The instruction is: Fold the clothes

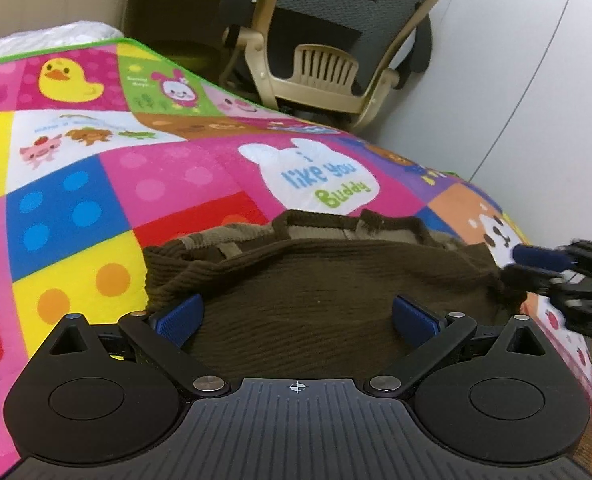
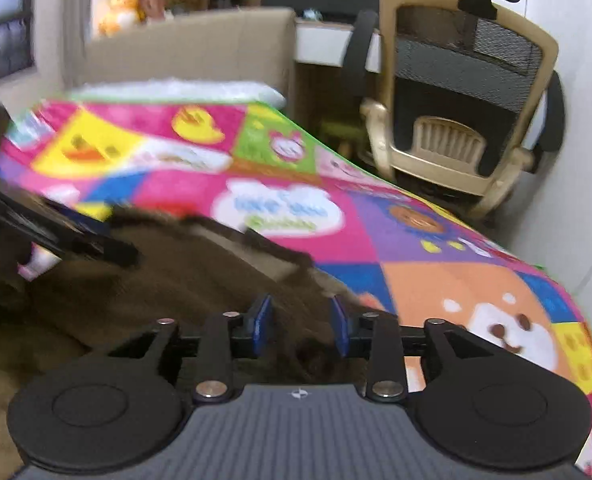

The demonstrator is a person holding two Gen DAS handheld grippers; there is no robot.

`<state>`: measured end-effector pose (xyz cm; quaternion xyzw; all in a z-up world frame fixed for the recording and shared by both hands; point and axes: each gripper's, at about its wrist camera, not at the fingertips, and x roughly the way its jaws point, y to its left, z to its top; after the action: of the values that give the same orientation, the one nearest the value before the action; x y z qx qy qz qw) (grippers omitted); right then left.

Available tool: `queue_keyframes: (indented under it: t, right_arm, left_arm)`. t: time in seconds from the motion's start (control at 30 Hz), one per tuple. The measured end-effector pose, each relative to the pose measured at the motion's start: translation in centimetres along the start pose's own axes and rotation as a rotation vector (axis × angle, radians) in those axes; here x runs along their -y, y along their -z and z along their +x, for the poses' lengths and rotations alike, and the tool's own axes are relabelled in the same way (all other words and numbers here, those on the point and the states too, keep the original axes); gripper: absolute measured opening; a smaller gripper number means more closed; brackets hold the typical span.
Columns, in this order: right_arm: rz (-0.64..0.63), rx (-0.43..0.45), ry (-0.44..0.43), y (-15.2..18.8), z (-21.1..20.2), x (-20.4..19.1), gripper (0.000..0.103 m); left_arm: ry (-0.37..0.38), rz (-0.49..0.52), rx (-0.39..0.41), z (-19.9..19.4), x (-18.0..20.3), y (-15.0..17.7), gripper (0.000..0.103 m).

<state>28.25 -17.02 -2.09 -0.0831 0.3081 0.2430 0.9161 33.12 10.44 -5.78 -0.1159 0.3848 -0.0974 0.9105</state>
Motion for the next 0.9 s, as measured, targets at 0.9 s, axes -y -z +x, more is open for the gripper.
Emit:
queue_keyframes:
  t: [0.9]
  right_arm:
    - [0.402, -0.094, -0.016, 0.6, 5.7, 7.1, 0.03]
  left_arm:
    - [0.108, -0.342, -0.001, -0.1, -6.2, -0.8, 0.102]
